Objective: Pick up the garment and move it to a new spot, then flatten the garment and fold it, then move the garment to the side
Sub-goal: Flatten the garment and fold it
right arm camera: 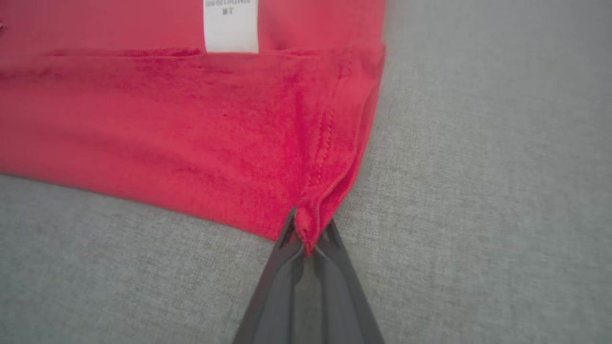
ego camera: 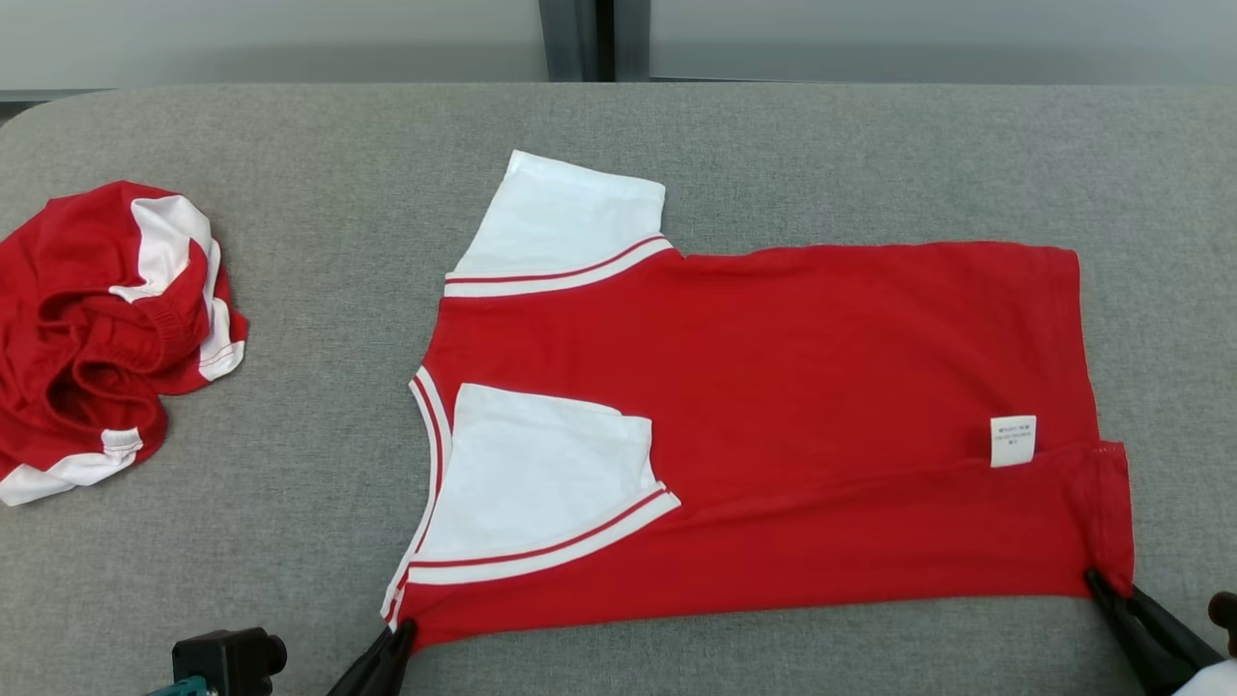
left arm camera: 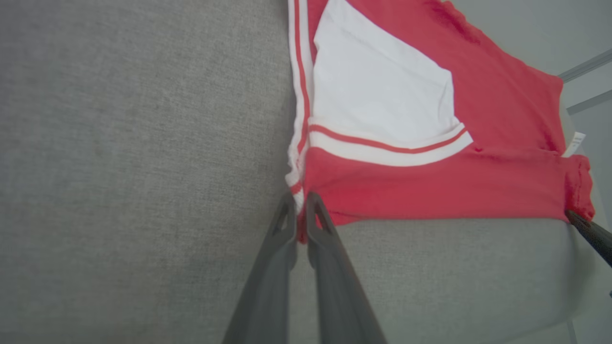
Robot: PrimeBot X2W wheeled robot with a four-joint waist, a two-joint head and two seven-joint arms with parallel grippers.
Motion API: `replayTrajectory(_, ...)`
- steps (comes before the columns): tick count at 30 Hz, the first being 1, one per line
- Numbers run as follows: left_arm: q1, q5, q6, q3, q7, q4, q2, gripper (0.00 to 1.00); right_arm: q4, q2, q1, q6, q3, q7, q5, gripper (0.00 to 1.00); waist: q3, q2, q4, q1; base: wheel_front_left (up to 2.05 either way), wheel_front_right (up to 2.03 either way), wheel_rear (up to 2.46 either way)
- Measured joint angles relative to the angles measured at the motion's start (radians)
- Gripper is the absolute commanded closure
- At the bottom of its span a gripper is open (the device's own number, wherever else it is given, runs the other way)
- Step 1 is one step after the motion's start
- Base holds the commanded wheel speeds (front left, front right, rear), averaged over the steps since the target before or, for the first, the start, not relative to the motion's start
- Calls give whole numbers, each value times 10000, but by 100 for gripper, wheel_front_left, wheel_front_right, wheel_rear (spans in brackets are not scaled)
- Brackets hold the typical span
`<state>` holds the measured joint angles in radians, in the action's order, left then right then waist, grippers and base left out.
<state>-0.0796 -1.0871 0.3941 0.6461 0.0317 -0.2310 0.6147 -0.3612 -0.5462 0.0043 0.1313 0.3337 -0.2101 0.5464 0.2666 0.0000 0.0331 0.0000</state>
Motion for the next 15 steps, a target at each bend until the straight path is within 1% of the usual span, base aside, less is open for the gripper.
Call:
replayTrajectory(5,-80,-63,-19,2,-63,-17,100,100,706,113,739,-2,-631,748,-291,100,-105,0,100,0,0,0,0)
replayTrajectory(6,-80,-65,-59,6,-63,31,105,100,805,184,831,-2,-761,848,-297,95,-119,0,101,0,0,0,0)
replayTrajectory(7,-79,-67,-56,-19,-36,92,90,95,874,299,922,0,-932,949,-295,80,-131,0,97,0,0,0,0)
replayTrajectory(8,-79,-58,-52,-59,59,159,65,50,966,405,992,0,-1076,1037,-293,13,-142,0,95,0,0,0,0)
replayTrajectory(9,-80,-58,-44,-90,115,228,52,0,1081,470,1079,0,-1206,1060,-303,0,-152,0,89,0,0,0,0)
replayTrajectory(11,-97,-81,12,-230,324,314,-44,0,1306,520,1227,-2,-1494,1070,-499,0,-163,0,71,0,0,0,0)
replayTrajectory(15,-154,-134,15,-554,665,362,-8,0,1793,612,1284,-4,-2159,853,-1012,0,-220,0,-23,0,0,0,0)
